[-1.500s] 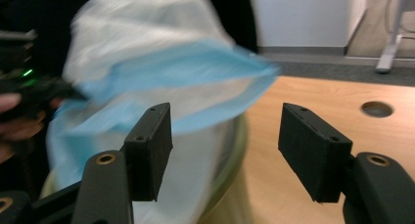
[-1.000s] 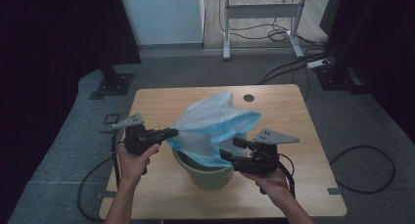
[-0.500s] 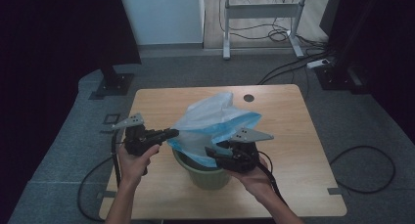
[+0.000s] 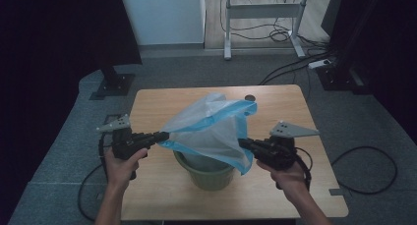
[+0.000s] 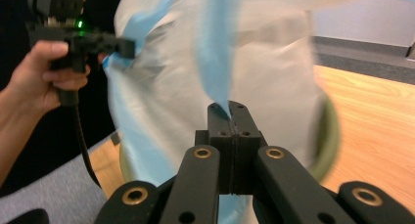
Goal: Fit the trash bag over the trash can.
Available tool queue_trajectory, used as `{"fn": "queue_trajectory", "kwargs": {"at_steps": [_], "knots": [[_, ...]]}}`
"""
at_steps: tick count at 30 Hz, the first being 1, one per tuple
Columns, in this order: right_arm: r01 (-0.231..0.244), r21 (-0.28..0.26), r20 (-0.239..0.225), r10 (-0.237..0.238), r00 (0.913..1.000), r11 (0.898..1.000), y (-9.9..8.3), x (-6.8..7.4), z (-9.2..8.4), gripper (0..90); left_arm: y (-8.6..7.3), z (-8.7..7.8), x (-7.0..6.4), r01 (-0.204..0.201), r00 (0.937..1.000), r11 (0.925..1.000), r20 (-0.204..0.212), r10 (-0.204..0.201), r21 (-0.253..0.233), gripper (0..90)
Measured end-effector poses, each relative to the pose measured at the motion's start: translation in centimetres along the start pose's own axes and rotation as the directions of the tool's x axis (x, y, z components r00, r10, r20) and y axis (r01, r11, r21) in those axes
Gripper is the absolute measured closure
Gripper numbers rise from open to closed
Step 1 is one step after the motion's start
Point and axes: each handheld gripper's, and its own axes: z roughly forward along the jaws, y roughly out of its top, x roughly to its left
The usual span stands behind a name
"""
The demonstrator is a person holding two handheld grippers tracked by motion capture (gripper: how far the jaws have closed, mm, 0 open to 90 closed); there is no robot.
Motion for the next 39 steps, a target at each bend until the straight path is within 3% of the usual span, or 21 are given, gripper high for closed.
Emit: {"fn": "queue_trajectory", "kwargs": {"at_steps": [7, 11, 13, 18, 28, 30, 32, 33, 34, 36, 39], "knots": [[-0.106, -0.043, -0.052, 0.104, 0.9933, 0.993, 0.3, -2.5, -2.9, 89.0, 0.1, -1.6, 0.4, 0.015, 0.9997, 0.9998, 0.022, -0.014, -0.01, 90.0], [-0.133, -0.011, -0.06, 0.132, 0.9894, 0.991, -0.2, -3.2, -2.7, 89.0, -0.4, -1.8, 0.9, 0.027, 0.9992, 0.9993, 0.028, -0.028, 0.026, 90.0], [-0.143, 0.03, -0.048, 0.144, 0.9884, 0.989, -1.0, -3.9, -2.0, 89.0, -0.8, -1.6, 1.1, 0.034, 0.999, 0.9985, 0.027, -0.035, 0.042, 90.0], [-0.176, 0.068, -0.042, 0.179, 0.983, 0.982, -2.9, -4.7, -1.1, 88.9, -2.1, -1.6, 1.5, 0.048, 0.9983, 0.9968, 0.028, -0.05, 0.063, 90.0], [-0.145, 0.128, -0.015, 0.148, 0.9889, 0.981, -5.3, -4.6, 0.1, 87.9, -3.7, -1.4, 1.6, 0.045, 0.9983, 0.9942, 0.034, -0.048, 0.098, 89.9], [-0.13, 0.131, -0.014, 0.133, 0.991, 0.983, -5.6, -4.5, 0.2, 81.0, -3.9, -1.4, 1.3, 0.029, 0.9992, 0.9944, 0.025, -0.032, 0.102, 87.9], [-0.095, 0.108, 0.0, 0.096, 0.9954, 0.99, -5.6, -3.9, -0.1, 64.1, -3.8, -1.5, 0.6, 0.001, 1.0, 0.9957, -0.002, -0.001, 0.092, 77.6], [-0.06, 0.061, 0.001, 0.06, 0.9982, 0.996, -5.0, -2.8, -0.8, 52.0, -3.6, -1.6, 0.1, -0.021, 0.9992, 0.9964, -0.033, 0.024, 0.082, 61.7], [-0.06, 0.061, 0.001, 0.06, 0.9982, 0.996, -5.0, -2.8, -0.8, 52.0, -3.4, -1.8, -0.4, -0.043, 0.9972, 0.9963, -0.057, 0.047, 0.074, 61.7], [-0.014, 0.02, -0.006, 0.015, 0.9999, 1.0, -4.2, -1.4, -1.7, 42.9, -2.9, -2.0, -1.5, -0.084, 0.9925, 0.9951, -0.084, 0.088, 0.053, 51.0], [0.034, -0.012, -0.016, -0.035, 0.9993, 0.999, -3.0, 0.4, -2.9, 39.3, -2.1, -2.2, -3.2, -0.142, 0.985, 0.9888, -0.093, 0.146, 0.045, 41.3]]}}
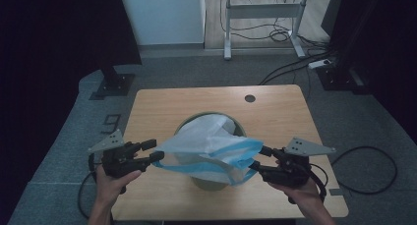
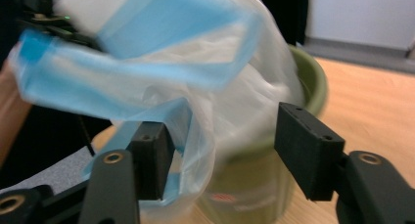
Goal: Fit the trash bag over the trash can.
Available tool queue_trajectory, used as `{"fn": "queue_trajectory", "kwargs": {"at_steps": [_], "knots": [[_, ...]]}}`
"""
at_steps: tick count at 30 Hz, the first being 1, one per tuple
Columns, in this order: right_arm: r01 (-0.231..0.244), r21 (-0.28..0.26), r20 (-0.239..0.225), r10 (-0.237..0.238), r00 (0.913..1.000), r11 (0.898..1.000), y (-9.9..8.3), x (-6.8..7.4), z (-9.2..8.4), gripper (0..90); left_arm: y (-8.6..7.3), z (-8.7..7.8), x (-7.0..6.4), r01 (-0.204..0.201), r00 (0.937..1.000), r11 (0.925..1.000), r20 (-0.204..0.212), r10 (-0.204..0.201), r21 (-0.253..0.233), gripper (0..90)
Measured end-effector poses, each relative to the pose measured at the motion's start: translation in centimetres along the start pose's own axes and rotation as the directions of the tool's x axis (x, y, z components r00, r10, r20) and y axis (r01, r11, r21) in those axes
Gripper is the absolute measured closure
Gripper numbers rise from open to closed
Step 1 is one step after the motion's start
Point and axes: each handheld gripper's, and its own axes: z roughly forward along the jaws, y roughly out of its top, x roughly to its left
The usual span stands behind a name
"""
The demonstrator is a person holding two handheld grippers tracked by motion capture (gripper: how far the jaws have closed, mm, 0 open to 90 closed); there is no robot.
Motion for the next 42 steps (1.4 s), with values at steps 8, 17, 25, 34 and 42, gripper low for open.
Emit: {"fn": "queue_trajectory", "kwargs": {"at_steps": [8, 17, 25, 34, 42], "knots": [[-0.008, -0.014, 0.001, 0.008, 1.0, 1.0, 1.3, 0.8, 0.5, 53.0, 1.7, 0.6, -2.2, -0.064, 0.9979, 0.9978, -0.012, 0.064, -0.016, 31.3], [-0.053, -0.016, -0.005, 0.053, 0.9986, 0.998, 2.1, -0.5, 2.4, 68.3, 3.0, 3.9, -3.6, -0.151, 0.9881, 0.9875, -0.025, 0.152, 0.046, 31.6], [-0.035, -0.018, 0.02, 0.035, 0.9992, 0.999, 2.2, -1.1, 2.6, 77.5, 4.7, 5.4, -1.8, -0.135, 0.9907, 0.9906, 0.02, 0.135, 0.02, 88.2], [-0.074, 0.0, 0.07, 0.074, 0.9948, 0.997, 1.1, -4.9, 2.4, 88.1, 5.2, 6.5, 2.6, 0.016, 0.9994, 0.9997, -0.032, -0.017, -0.017, 90.0], [-0.138, 0.047, 0.114, 0.132, 0.9847, 0.989, 0.2, -8.0, 4.1, 88.2, 4.2, 7.5, 5.8, 0.115, 0.9929, 0.9934, -0.032, -0.115, 0.005, 90.0]]}}
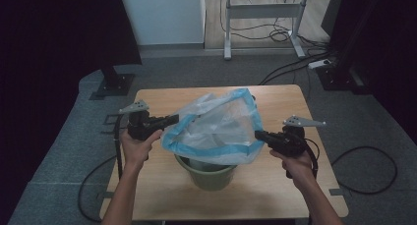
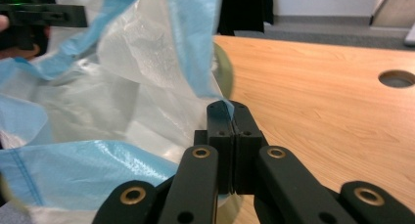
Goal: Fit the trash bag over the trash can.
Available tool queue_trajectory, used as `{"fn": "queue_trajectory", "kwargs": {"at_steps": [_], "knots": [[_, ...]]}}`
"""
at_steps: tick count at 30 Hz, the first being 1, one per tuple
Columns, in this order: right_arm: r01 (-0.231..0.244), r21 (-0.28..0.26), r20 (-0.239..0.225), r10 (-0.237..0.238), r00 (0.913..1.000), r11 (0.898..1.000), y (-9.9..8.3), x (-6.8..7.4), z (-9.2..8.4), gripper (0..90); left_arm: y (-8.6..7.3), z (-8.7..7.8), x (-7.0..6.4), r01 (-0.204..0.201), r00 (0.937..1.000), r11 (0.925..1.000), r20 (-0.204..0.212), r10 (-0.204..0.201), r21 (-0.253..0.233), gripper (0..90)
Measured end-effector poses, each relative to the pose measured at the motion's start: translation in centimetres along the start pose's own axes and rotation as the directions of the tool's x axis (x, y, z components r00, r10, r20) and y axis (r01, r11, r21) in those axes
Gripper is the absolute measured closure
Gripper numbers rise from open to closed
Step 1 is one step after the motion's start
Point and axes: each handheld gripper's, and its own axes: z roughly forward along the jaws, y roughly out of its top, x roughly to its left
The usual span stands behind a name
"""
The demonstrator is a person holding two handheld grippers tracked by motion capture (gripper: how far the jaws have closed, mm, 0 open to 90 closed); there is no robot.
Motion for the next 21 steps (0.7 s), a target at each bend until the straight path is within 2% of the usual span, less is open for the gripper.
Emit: {"fn": "queue_trajectory", "kwargs": {"at_steps": [7, 10, 12, 13, 15, 19, 21], "knots": [[-0.025, 0.032, 0.017, 0.024, 0.9996, 0.999, -0.3, -1.4, 1.8, 87.3, -0.8, 0.1, 2.3, 0.06, 0.9982, 0.9978, 0.001, -0.06, 0.029, 90.0], [0.002, 0.033, 0.023, -0.003, 0.9997, 0.999, -0.4, -1.4, 2.0, 70.1, -0.9, 0.2, 2.4, 0.055, 0.9984, 0.9979, 0.009, -0.056, 0.032, 90.0], [0.018, 0.012, 0.015, -0.018, 0.9997, 1.0, -0.2, -1.0, 1.7, 62.2, -0.9, 0.1, 2.3, 0.05, 0.9985, 0.9983, 0.019, -0.051, 0.031, 90.0], [0.037, -0.012, -0.008, -0.037, 0.9993, 0.999, -0.1, -0.6, 1.4, 59.1, -0.9, 0.0, 2.3, 0.049, 0.9986, 0.9983, 0.021, -0.049, 0.03, 90.0], [0.066, -0.042, -0.019, -0.067, 0.9976, 0.997, 0.3, 0.1, 0.8, 53.1, -0.9, -0.1, 2.2, 0.047, 0.9987, 0.9985, 0.02, -0.048, 0.027, 90.0], [0.105, -0.086, -0.06, -0.11, 0.9921, 0.991, 1.4, 1.7, -0.3, 49.0, -0.9, -0.4, 1.6, 0.038, 0.9991, 0.9991, 0.019, -0.038, 0.019, 90.0], [0.118, -0.093, -0.067, -0.124, 0.99, 0.989, 1.8, 2.3, -0.6, 51.5, -0.9, -0.5, 1.4, 0.031, 0.9993, 0.9994, 0.018, -0.032, 0.016, 90.0]]}}
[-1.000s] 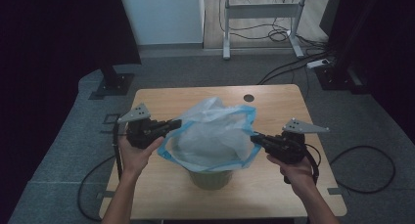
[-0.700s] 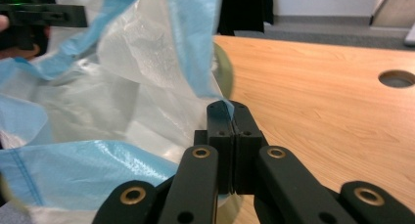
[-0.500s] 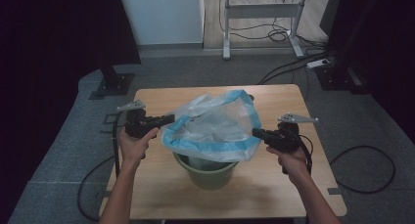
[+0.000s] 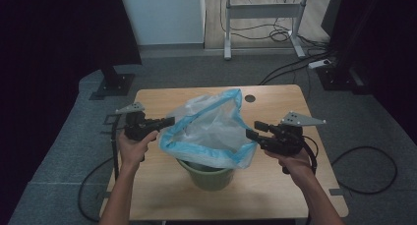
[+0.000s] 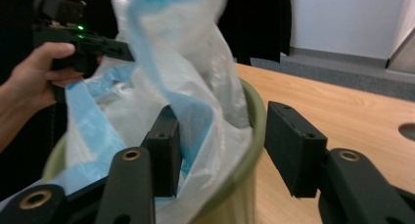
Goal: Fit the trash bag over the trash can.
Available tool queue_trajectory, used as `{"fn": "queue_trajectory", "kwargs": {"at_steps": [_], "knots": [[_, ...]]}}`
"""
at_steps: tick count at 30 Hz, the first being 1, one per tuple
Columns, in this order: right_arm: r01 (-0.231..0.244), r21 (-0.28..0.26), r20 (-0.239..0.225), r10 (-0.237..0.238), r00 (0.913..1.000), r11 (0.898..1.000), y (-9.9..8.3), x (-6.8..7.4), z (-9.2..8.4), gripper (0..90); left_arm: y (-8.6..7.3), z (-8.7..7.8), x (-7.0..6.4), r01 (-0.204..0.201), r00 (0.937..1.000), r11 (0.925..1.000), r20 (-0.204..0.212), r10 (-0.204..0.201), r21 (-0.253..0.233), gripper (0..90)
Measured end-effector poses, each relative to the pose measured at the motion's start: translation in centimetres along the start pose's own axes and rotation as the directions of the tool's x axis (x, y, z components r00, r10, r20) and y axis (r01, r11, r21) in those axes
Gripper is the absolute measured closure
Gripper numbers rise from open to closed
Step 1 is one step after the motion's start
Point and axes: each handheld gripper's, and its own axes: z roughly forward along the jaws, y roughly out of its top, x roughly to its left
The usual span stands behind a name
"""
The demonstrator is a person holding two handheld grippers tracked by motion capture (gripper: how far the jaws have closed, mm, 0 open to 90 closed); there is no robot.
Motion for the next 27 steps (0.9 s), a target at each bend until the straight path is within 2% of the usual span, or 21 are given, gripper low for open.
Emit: {"fn": "queue_trajectory", "kwargs": {"at_steps": [1, 2, 3, 5, 7, 9, 11, 12, 15, 18, 21, 27], "knots": [[0.018, -0.006, -0.019, -0.018, 0.9997, 1.0, 0.4, 0.5, -0.1, 59.0, 0.0, -0.1, -0.1, -0.002, 1.0, 1.0, -0.001, 0.002, -0.003, 90.0], [0.018, -0.006, -0.019, -0.018, 0.9997, 1.0, 0.4, 0.5, -0.1, 59.0, 0.0, -0.1, -0.2, -0.005, 1.0, 1.0, -0.002, 0.005, -0.005, 90.0], [0.028, -0.009, -0.016, -0.028, 0.9995, 1.0, 0.5, 0.7, -0.2, 66.1, 0.0, -0.2, -0.2, -0.012, 0.9999, 0.9999, -0.002, 0.012, -0.005, 90.0], [0.026, -0.003, -0.002, -0.026, 0.9997, 1.0, 0.8, 0.7, -0.2, 80.4, 0.0, -0.4, -0.3, -0.017, 0.9998, 0.9998, -0.008, 0.017, -0.005, 90.0], [-0.002, 0.002, 0.033, 0.002, 0.9995, 1.0, 1.0, 0.1, 0.0, 88.3, -0.1, -0.5, -0.2, -0.01, 0.9999, 0.9999, -0.011, 0.01, -0.006, 90.0], [-0.026, 0.016, 0.072, 0.024, 0.9971, 1.0, 0.9, -1.0, 0.5, 89.0, -0.1, -0.5, 0.1, -0.003, 0.9999, 1.0, -0.017, 0.003, 0.001, 90.0], [-0.086, 0.035, 0.102, 0.082, 0.9914, 0.996, 0.3, -2.7, 1.4, 89.1, -0.3, -0.4, 0.4, 0.006, 0.9995, 0.9999, -0.03, -0.005, 0.016, 90.0], [-0.086, 0.035, 0.102, 0.082, 0.9914, 0.996, 0.3, -2.7, 1.4, 89.1, -0.5, -0.2, 0.7, 0.013, 0.9992, 0.9996, -0.037, -0.012, 0.027, 90.0], [-0.126, 0.055, 0.117, 0.119, 0.986, 0.991, -0.6, -3.9, 2.5, 89.1, -1.0, 0.0, 1.5, 0.038, 0.9982, 0.9986, -0.049, -0.036, 0.037, 90.0], [-0.142, 0.07, 0.122, 0.133, 0.9835, 0.987, -1.2, -4.5, 3.3, 89.0, -1.3, 0.2, 1.8, 0.047, 0.9979, 0.9981, -0.047, -0.045, 0.039, 90.0], [-0.146, 0.076, 0.126, 0.135, 0.9827, 0.986, -1.5, -4.7, 3.8, 89.0, -1.4, 0.2, 1.7, 0.035, 0.9976, 0.9983, -0.062, -0.032, 0.046, 90.0], [-0.134, 0.074, 0.138, 0.123, 0.9828, 0.988, -1.6, -4.7, 3.7, 89.1, -1.4, 0.0, 1.6, 0.018, 0.9966, 0.999, -0.081, -0.015, 0.041, 90.0]]}}
